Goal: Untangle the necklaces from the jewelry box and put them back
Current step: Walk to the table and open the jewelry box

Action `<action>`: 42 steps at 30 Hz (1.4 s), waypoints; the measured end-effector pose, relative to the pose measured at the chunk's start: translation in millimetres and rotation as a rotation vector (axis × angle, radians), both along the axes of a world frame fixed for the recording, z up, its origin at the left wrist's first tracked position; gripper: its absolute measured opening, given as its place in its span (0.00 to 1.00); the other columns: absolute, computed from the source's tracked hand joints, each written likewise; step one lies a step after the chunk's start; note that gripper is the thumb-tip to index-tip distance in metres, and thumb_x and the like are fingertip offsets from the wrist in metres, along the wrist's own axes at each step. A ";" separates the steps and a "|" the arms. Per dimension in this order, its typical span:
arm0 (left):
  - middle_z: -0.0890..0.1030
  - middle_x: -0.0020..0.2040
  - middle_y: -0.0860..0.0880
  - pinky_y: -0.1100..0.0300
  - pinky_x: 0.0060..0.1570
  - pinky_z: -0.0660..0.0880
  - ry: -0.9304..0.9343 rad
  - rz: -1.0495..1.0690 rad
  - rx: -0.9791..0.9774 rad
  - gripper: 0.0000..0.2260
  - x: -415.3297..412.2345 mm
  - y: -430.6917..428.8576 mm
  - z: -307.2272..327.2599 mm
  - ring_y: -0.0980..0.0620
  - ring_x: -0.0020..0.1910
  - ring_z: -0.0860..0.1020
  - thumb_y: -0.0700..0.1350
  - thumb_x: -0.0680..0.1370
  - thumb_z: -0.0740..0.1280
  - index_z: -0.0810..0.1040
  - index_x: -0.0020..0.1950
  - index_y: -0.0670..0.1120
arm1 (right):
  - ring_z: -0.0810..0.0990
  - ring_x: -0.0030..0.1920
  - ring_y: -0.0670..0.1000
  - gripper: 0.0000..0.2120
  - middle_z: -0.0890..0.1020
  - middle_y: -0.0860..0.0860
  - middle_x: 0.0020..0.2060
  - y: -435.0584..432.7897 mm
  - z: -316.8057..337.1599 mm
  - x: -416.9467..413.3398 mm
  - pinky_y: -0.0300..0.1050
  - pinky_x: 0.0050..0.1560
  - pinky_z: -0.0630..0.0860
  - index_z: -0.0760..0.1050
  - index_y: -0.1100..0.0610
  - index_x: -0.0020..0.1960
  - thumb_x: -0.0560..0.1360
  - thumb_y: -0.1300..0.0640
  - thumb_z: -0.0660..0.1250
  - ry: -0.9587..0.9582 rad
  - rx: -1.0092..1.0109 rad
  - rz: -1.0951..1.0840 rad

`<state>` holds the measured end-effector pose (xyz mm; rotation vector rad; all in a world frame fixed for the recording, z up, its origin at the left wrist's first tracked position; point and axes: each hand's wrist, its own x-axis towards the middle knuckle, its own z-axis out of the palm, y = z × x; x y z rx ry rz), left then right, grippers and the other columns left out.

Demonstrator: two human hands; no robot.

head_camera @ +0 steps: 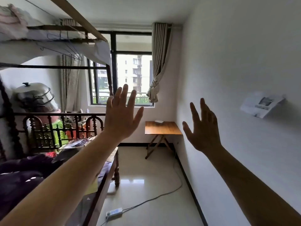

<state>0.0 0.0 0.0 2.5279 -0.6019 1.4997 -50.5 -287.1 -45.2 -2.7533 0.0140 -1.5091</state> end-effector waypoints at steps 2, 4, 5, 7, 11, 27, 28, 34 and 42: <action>0.57 0.81 0.39 0.39 0.74 0.59 0.066 0.015 -0.033 0.31 33.2 5.0 0.3 0.39 0.79 0.57 0.61 0.82 0.50 0.61 0.79 0.43 | 0.59 0.78 0.65 0.35 0.51 0.62 0.80 6.7 -1.0 30.1 0.65 0.74 0.61 0.56 0.56 0.81 0.80 0.38 0.51 0.036 -0.011 0.005; 0.56 0.81 0.39 0.39 0.74 0.58 0.075 0.029 -0.029 0.31 74.7 3.4 -1.5 0.39 0.79 0.56 0.61 0.82 0.49 0.60 0.80 0.43 | 0.59 0.78 0.65 0.34 0.51 0.62 0.80 5.3 -5.8 62.3 0.64 0.74 0.61 0.56 0.55 0.81 0.80 0.39 0.51 0.048 -0.037 -0.015; 0.56 0.81 0.39 0.40 0.74 0.58 0.092 0.023 -0.035 0.31 94.3 -0.9 -2.8 0.40 0.79 0.56 0.61 0.82 0.49 0.59 0.80 0.43 | 0.59 0.78 0.65 0.34 0.51 0.62 0.80 2.7 -8.7 79.5 0.64 0.74 0.60 0.56 0.55 0.81 0.80 0.39 0.53 0.049 -0.036 -0.026; 0.56 0.81 0.39 0.40 0.74 0.58 0.114 -0.003 -0.043 0.31 132.1 -10.9 -7.5 0.40 0.80 0.55 0.61 0.82 0.49 0.59 0.80 0.43 | 0.59 0.77 0.65 0.34 0.51 0.63 0.80 -6.1 -14.9 110.5 0.64 0.74 0.60 0.56 0.56 0.81 0.80 0.41 0.56 0.052 -0.045 -0.038; 0.56 0.81 0.39 0.39 0.73 0.58 0.136 -0.044 -0.022 0.31 212.3 -40.8 -25.5 0.39 0.79 0.56 0.60 0.82 0.50 0.60 0.79 0.43 | 0.60 0.77 0.66 0.34 0.52 0.63 0.80 -31.7 -25.8 180.7 0.65 0.74 0.60 0.57 0.56 0.81 0.80 0.40 0.55 0.069 -0.005 -0.047; 0.54 0.81 0.40 0.37 0.73 0.56 0.230 0.080 0.049 0.32 546.8 -121.1 -52.8 0.39 0.80 0.54 0.63 0.81 0.46 0.58 0.80 0.45 | 0.58 0.78 0.64 0.35 0.49 0.61 0.81 -127.9 -47.6 572.1 0.64 0.74 0.60 0.52 0.53 0.82 0.81 0.41 0.60 0.179 0.183 0.068; 0.54 0.81 0.40 0.37 0.73 0.56 0.229 0.096 0.057 0.32 568.0 -117.4 -56.7 0.39 0.80 0.54 0.63 0.81 0.46 0.57 0.80 0.45 | 0.58 0.78 0.64 0.35 0.48 0.60 0.81 -125.8 -53.0 598.3 0.64 0.74 0.60 0.51 0.53 0.82 0.81 0.41 0.60 0.204 0.173 0.080; 0.53 0.82 0.40 0.38 0.74 0.53 0.249 0.142 0.030 0.32 711.3 -91.0 -87.7 0.41 0.80 0.53 0.62 0.82 0.47 0.58 0.80 0.44 | 0.56 0.79 0.64 0.36 0.46 0.59 0.81 -107.9 -86.3 761.7 0.64 0.74 0.57 0.49 0.52 0.82 0.81 0.39 0.58 0.281 0.109 0.134; 0.54 0.82 0.41 0.38 0.74 0.55 0.314 0.120 0.027 0.33 930.4 -91.2 -80.0 0.41 0.80 0.54 0.63 0.81 0.45 0.57 0.80 0.46 | 0.56 0.79 0.64 0.36 0.44 0.58 0.82 -109.4 -87.4 968.8 0.63 0.74 0.57 0.49 0.51 0.82 0.81 0.40 0.59 0.328 0.084 0.135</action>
